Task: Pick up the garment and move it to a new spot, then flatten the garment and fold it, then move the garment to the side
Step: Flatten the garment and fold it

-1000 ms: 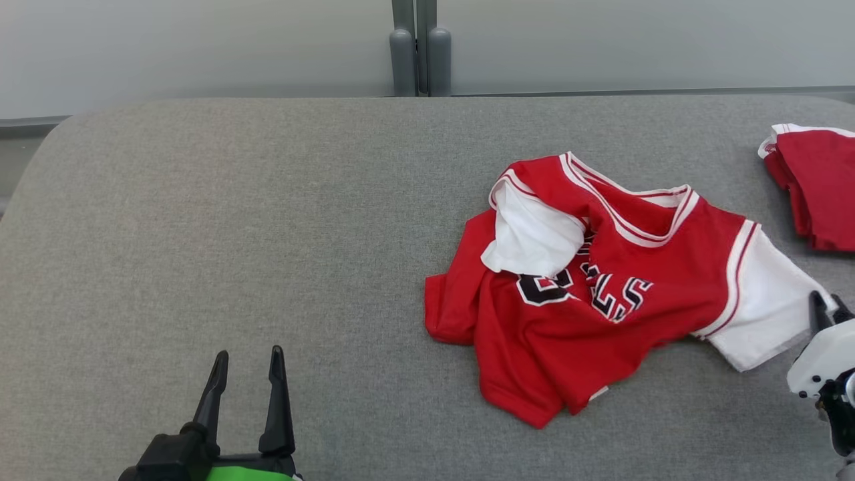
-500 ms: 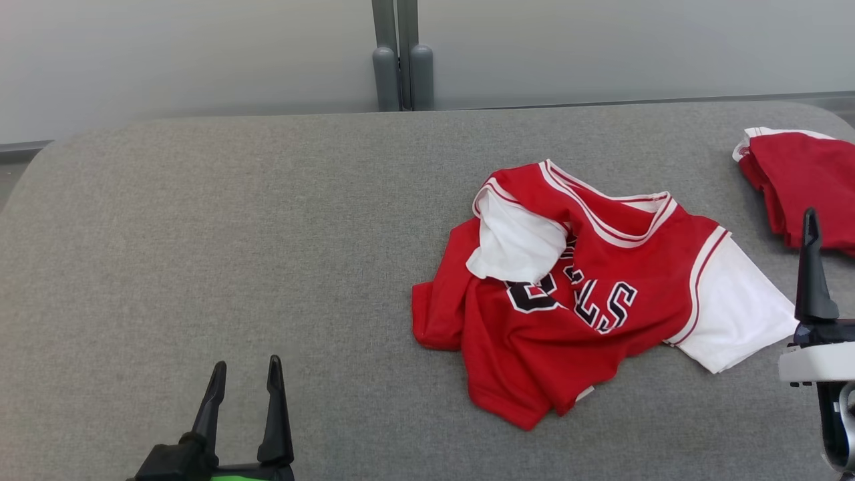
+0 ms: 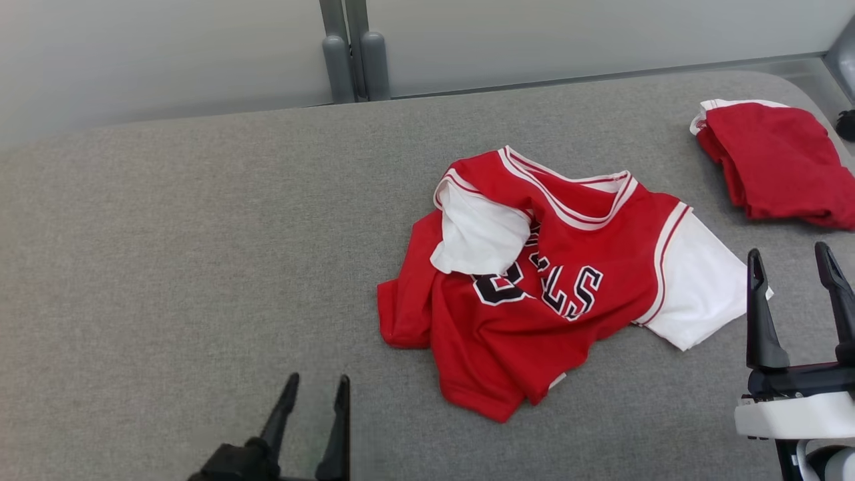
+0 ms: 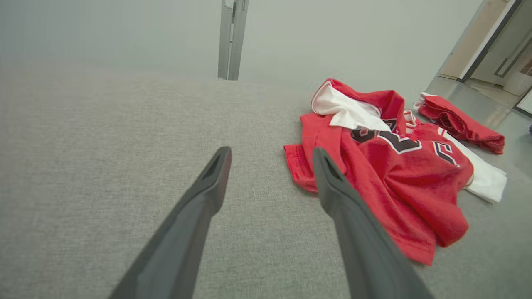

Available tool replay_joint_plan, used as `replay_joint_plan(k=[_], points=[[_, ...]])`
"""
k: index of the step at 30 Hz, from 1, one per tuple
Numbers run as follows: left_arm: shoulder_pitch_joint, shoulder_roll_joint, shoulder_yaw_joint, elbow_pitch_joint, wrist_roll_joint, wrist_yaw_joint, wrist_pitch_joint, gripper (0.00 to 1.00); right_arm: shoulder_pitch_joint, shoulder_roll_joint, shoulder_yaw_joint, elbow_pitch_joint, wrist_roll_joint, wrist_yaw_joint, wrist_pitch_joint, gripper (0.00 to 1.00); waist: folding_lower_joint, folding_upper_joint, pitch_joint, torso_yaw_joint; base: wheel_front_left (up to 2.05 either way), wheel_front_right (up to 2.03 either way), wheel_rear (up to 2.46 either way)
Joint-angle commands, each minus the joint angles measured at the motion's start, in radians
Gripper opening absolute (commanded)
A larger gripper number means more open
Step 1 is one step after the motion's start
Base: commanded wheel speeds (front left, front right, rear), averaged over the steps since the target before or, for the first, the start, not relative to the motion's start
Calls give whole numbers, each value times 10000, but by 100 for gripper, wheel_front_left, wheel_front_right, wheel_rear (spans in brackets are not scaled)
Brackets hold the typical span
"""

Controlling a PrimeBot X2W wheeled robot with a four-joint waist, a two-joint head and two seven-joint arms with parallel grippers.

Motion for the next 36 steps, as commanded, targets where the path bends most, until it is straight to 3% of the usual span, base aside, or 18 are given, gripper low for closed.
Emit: replay_joint_plan(k=[1, 5, 13, 20, 21, 22, 23, 29, 36], points=[[-132, 20, -294, 429, -251, -225, -4, 100, 38, -10, 17, 58, 70, -14, -23, 100, 0, 0, 155, -212, 0, 0, 0], [-740, 26, -1426, 1760, -659, -559, -4, 100, -105, -87, 154, 115, 122, -14, -24, 100, 0, 0, 292, -424, 0, 0, 0], [-2310, 38, -3477, 3586, -2042, -642, -2, 100, -444, 7, 402, -31, 338, -14, -26, 100, 0, 0, 642, -1081, 0, 0, 0], [-3367, 29, -3693, 4897, -2745, -647, 4, 100, -634, 207, 288, -52, 449, -14, -25, 100, 0, 0, 987, -1680, 0, 0, 0], [-3394, 26, -3921, 4866, -3061, -647, 6, 64, -624, 226, 205, -34, 449, -14, -25, 100, 0, 0, 1016, -1718, 0, 0, 0], [-3423, 27, -4112, 4911, -3326, -648, 6, 41, -616, 248, 137, -22, 458, -14, -26, 100, 0, 0, 1036, -1736, 0, 0, 0], [-3488, 37, -4311, 5011, -3612, -649, 9, 0, -604, 289, 83, -7, 466, -14, -25, 100, 0, 0, 1045, -1743, 0, 0, 0], [-3621, 695, -4566, 4582, -4389, -649, 7, 0, -370, 443, -246, -3, 532, -14, -25, 100, 0, 0, 980, -1490, 0, 0, 0], [-2713, 2065, -4267, 1707, -5067, -513, 326, 0, -117, 537, -555, 153, 625, -13, -25, 100, 0, 0, 766, -692, 0, 0, 0]])
